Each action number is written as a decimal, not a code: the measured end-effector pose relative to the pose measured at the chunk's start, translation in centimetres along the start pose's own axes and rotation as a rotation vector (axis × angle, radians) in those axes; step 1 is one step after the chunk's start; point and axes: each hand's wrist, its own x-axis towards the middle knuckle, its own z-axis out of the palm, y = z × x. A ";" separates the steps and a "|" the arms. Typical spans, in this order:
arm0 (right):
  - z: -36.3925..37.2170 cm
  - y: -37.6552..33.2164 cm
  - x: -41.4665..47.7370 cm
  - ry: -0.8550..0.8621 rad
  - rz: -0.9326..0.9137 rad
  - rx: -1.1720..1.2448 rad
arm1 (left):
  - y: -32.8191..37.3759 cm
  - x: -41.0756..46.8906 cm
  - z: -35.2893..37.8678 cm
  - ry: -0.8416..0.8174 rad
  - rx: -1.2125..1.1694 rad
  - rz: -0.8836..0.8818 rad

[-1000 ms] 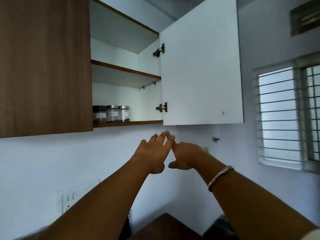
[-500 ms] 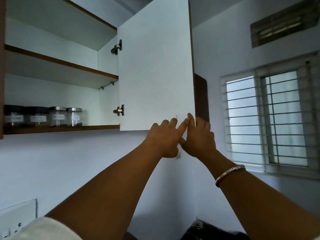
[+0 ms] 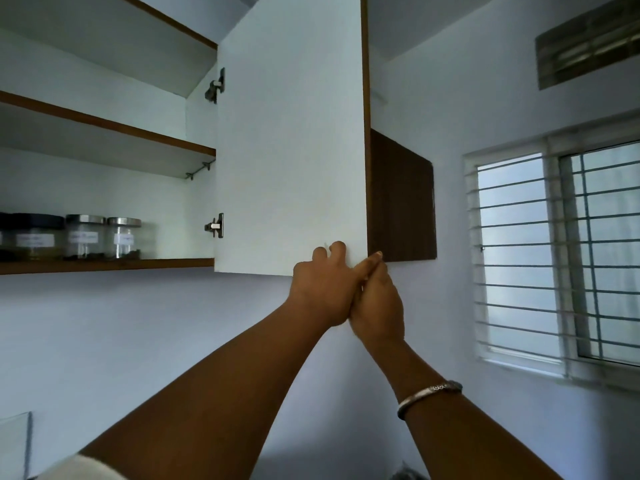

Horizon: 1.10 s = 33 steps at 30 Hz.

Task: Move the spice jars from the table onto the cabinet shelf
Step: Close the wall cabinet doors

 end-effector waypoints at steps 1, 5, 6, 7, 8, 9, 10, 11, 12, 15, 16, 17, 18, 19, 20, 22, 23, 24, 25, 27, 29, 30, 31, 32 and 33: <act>0.1 0.3 0.1 0.048 -0.001 0.020 | -0.1 0.1 -0.1 0.022 0.016 0.007; 0.7 0.4 0.5 0.069 -0.017 0.122 | -0.1 0.2 -0.9 0.106 0.089 0.025; 0.8 0.2 0.5 0.061 0.002 0.183 | -0.2 0.0 -1.2 0.132 0.114 0.033; 0.9 -0.1 0.5 0.074 -0.002 0.229 | -0.4 -0.3 -1.5 0.158 0.128 0.040; 1.0 -0.5 0.2 0.111 -0.044 0.217 | -0.7 -0.7 -1.7 0.181 0.130 0.046; 1.3 -0.9 -0.1 0.150 -0.087 0.230 | -1.3 -1.3 -1.9 0.202 0.127 0.054; 1.5 -1.5 -0.4 0.178 -0.130 0.257 | -2.0 -1.8 -2.1 0.219 0.122 0.069; 1.8 -2.2 -0.7 0.182 -0.177 0.306 | -2.8 -2.6 -2.4 0.238 0.123 0.090; 2.1 -3.1 -1.2 0.183 -0.221 0.340 | -3.7 -3.3 -2.7 0.263 0.132 0.118; 3.5 -5.7 -2.5 0.161 -0.326 0.405 | -6.5 -5.5 -3.8 0.357 0.197 0.205; 4.0 -6.9 -3.0 0.157 -0.347 0.418 | -7.7 -6.3 -4.2 0.378 0.224 0.226; 4.6 -8.2 -3.5 0.162 -0.368 0.431 | -8.8 -7.1 -4.6 0.398 0.243 0.241; 5.0 -9.2 -3.9 0.169 -0.384 0.437 | -9.9 -7.8 -4.9 0.416 0.248 0.250; 5.7 -10.3 -4.3 0.175 -0.402 0.442 | -11.1 -8.7 -5.2 0.431 0.243 0.250; 6.1 -11.5 -4.6 0.161 -0.423 0.443 | -12.2 -9.5 -5.4 0.448 0.235 0.246; 7.4 -13.8 -5.3 0.103 -0.488 0.441 | -14.6 -11.5 -5.7 0.485 0.221 0.220; 8.0 -14.9 -5.5 0.077 -0.529 0.435 | -15.6 -12.4 -5.8 0.500 0.213 0.207; 8.8 -16.2 -5.9 0.058 -0.566 0.439 | -16.9 -13.4 -5.9 0.509 0.212 0.187; 9.5 -17.5 -6.3 0.050 -0.601 0.445 | -18.1 -14.4 -6.0 0.512 0.209 0.166; 11.3 -20.1 -7.1 0.034 -0.645 0.446 | -20.6 -16.3 -6.4 0.488 0.209 0.127; 13.1 -22.4 -7.8 0.005 -0.646 0.438 | -22.9 -18.1 -6.8 0.434 0.218 0.089; 14.0 -23.4 -8.1 -0.006 -0.647 0.431 | -23.9 -19.0 -6.9 0.409 0.222 0.063; 15.0 -24.6 -8.5 -0.012 -0.648 0.426 | -25.0 -19.9 -7.1 0.386 0.227 0.035; 16.1 -25.7 -8.9 -0.013 -0.644 0.424 | -26.0 -20.8 -7.1 0.367 0.235 0.009; 17.0 -26.8 -9.3 -0.009 -0.637 0.423 | -26.9 -21.5 -7.1 0.352 0.243 -0.013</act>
